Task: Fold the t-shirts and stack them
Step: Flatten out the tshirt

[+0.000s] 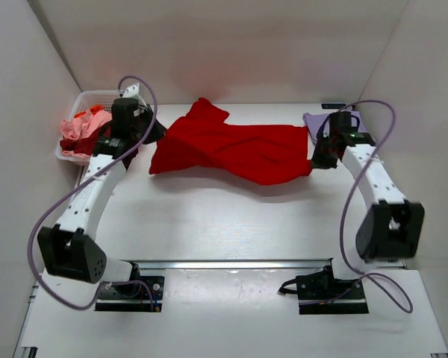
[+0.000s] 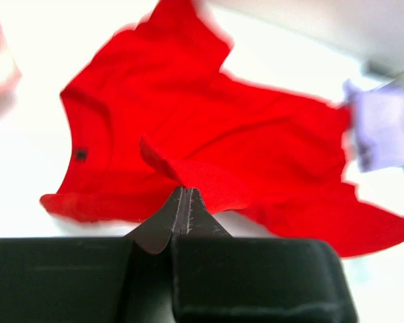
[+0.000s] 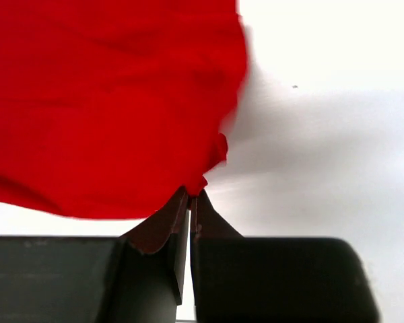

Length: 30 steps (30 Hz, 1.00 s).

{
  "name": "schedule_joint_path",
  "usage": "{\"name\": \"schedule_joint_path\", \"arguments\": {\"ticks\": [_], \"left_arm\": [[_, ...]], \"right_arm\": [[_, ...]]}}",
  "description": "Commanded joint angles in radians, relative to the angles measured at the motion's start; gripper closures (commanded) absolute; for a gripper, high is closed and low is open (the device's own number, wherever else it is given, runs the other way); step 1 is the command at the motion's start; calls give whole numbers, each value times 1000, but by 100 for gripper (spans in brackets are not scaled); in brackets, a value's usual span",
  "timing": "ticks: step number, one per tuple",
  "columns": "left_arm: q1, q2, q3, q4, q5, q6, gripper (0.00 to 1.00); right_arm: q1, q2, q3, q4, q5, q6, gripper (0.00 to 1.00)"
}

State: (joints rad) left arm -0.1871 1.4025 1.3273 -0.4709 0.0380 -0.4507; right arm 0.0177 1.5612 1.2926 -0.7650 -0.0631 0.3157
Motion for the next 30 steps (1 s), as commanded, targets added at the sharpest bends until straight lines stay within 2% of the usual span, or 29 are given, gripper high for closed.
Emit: {"name": "schedule_joint_path", "arguments": {"ticks": [1,5,8,13,15,21,24,30], "left_arm": [[5,-131,114,-6,26,-28,100],[6,-201,211,-26,27,-46,100],[32,-296,236,9,-6,-78,100],[8,-309,479,-66,-36,-52,100],[12,-301,550,-77,-27,-49,100],[23,-237,644,-75,-32,-56,100],[24,-192,615,-58,0,-49,100],[52,-36,512,-41,94,-43,100]], "right_arm": [[4,-166,54,-55,-43,37,100],[-16,-330,116,-68,-76,79,100],[-105,-461,189,-71,-105,131,100],[-199,-587,325,-92,-159,168,100],[-226,-563,413,-121,-197,155,100],[-163,-463,520,-120,-208,143,99],[-176,-391,505,-94,-274,131,100],[-91,-184,501,-73,-242,89,100]]}}
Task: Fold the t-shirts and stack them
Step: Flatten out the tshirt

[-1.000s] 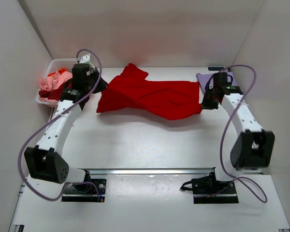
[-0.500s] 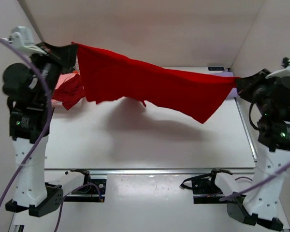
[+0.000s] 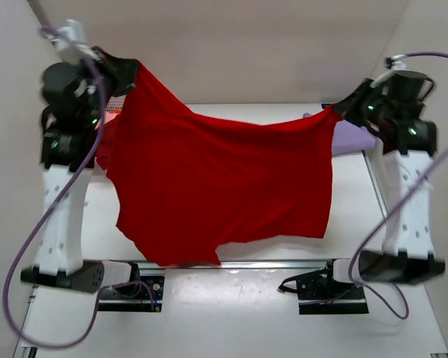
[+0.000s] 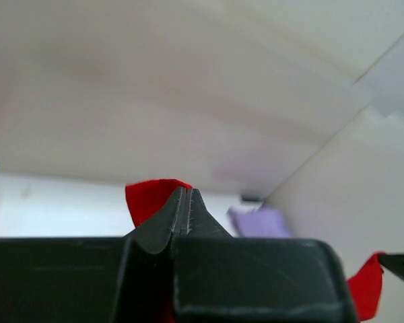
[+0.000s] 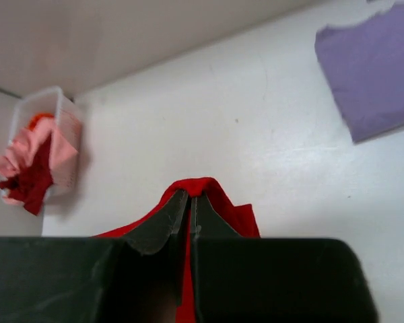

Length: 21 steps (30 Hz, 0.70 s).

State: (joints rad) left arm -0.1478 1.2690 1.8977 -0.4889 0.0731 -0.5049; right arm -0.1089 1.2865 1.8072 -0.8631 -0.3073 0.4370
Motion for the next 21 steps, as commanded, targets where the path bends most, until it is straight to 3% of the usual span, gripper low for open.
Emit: {"name": "schedule_joint_path", "arguments": {"ticks": [1,4,7,12,16,21], "left_arm": [[8,137,-61,-30,68,15,100],[7,240,-8,-56,83,40,100],[-3,292,125,-97,51,65,100],[30,287,336,-129,46,54,100],[21,181,250,-105,39,51,100],[13,-12,-136,-13,54,54,100]], "right_arm": [[50,130,-19,35,8,-40,100],[77,210,20,32,11,-50,100],[135,299,206,-26,109,-72,100],[125,264,365,-45,139,-64,100],[8,179,257,5,25,-40,99],[-28,157,27,41,-33,-69,100]]}}
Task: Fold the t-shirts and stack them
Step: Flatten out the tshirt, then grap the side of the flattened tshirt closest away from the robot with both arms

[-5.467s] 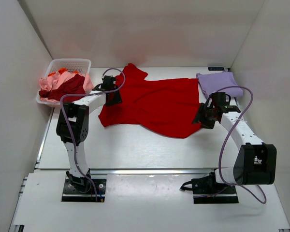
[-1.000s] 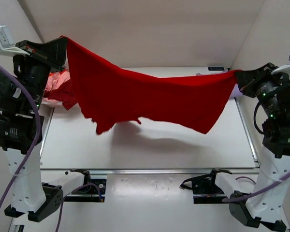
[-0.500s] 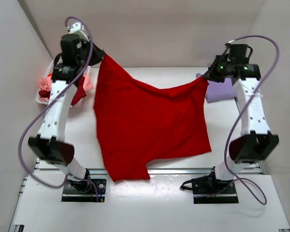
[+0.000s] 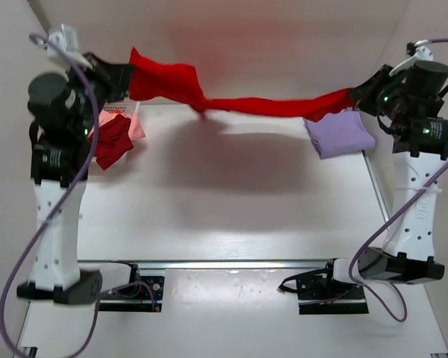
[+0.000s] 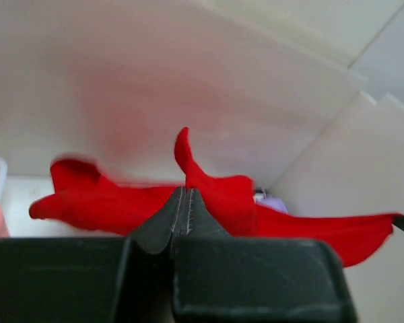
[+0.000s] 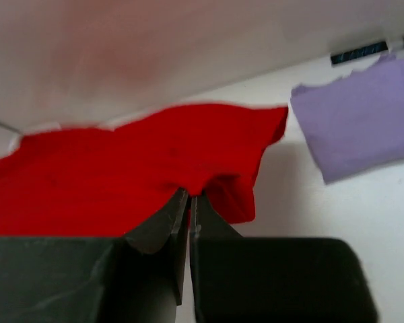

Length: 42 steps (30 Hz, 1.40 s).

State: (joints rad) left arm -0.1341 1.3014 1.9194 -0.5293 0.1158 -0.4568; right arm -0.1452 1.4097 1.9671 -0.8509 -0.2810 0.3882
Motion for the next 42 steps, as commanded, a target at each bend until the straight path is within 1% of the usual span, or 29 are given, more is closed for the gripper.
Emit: {"name": "schedule_joint_path", "arguments": {"ticks": [1,2,3,4,5,7,8,9,10,13,16,18,22,27,29,34,37,42], "left_arm": [[-4,-63,-257,29,12,7,100],[-7,-101,-346,41,2,10,100],[-13,-146,-394,52,5,9,100],[-16,-184,-498,67,10,10,100],[-22,-203,-589,80,13,7,100],[-33,-276,-765,92,21,0,100],[-47,-299,-802,92,28,-2,100],[-50,-326,-877,92,22,-6,100],[-59,-359,-907,91,16,-17,100],[-56,-422,-1080,80,21,-31,100],[-56,-470,-1163,48,10,-30,100],[-61,-496,-1197,5,4,-28,100],[-76,-525,-1228,-27,-31,-17,100],[-71,-508,-1254,0,-28,-13,100],[-53,-499,-1255,9,-33,-11,100],[-1,-452,-1217,37,-56,17,100],[-4,-392,-1165,66,-50,18,100],[-25,-271,-1090,114,-48,13,100]], "right_arm": [[16,35,-166,32,-58,-34,100],[16,25,-241,41,-55,-43,100],[24,9,-337,65,-60,-45,100],[25,0,-428,82,-72,-45,100],[19,-5,-477,88,-79,-32,100],[15,-46,-656,93,-95,-17,100],[21,-60,-701,98,-93,-5,100],[24,-84,-777,96,-78,-6,100],[33,-119,-847,95,-55,1,100],[59,-158,-942,43,9,20,100],[58,-170,-1016,-28,16,32,100],[39,-181,-1057,-54,17,26,100],[29,-221,-1129,-80,19,18,100],[42,-204,-1185,-68,31,17,100],[42,-206,-1202,-59,40,23,100],[6,-210,-1186,-42,57,17,100],[-25,-206,-1153,-33,68,3,99],[-34,-131,-1096,-31,63,-6,100]]}}
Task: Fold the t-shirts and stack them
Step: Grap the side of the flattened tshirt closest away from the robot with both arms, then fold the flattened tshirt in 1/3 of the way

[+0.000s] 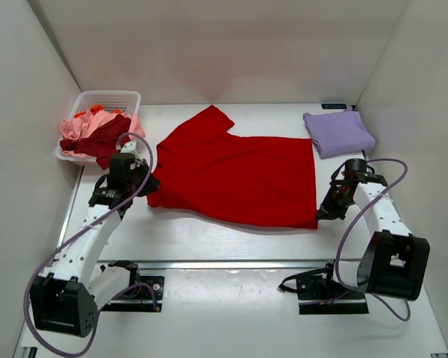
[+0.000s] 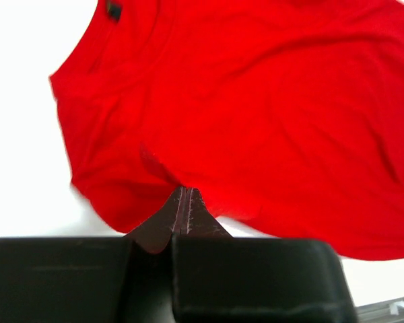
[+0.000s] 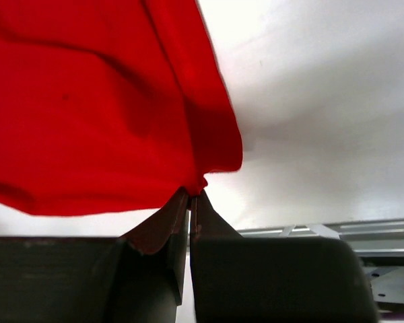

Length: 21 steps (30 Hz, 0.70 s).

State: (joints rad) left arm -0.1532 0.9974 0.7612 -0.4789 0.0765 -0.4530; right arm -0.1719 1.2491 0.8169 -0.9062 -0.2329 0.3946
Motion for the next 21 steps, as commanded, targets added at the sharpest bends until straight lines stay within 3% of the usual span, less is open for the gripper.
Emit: {"name": "schedule_joint_path", "arguments": {"ticks": [1,21], "left_arm": [[0,62,88,80,-6,4,100],[26,447,363,155,-24,27,100]], "right_arm": [[-6,48,65,29,18,-10,100],[14,337,269,93,-40,-19,100]]}}
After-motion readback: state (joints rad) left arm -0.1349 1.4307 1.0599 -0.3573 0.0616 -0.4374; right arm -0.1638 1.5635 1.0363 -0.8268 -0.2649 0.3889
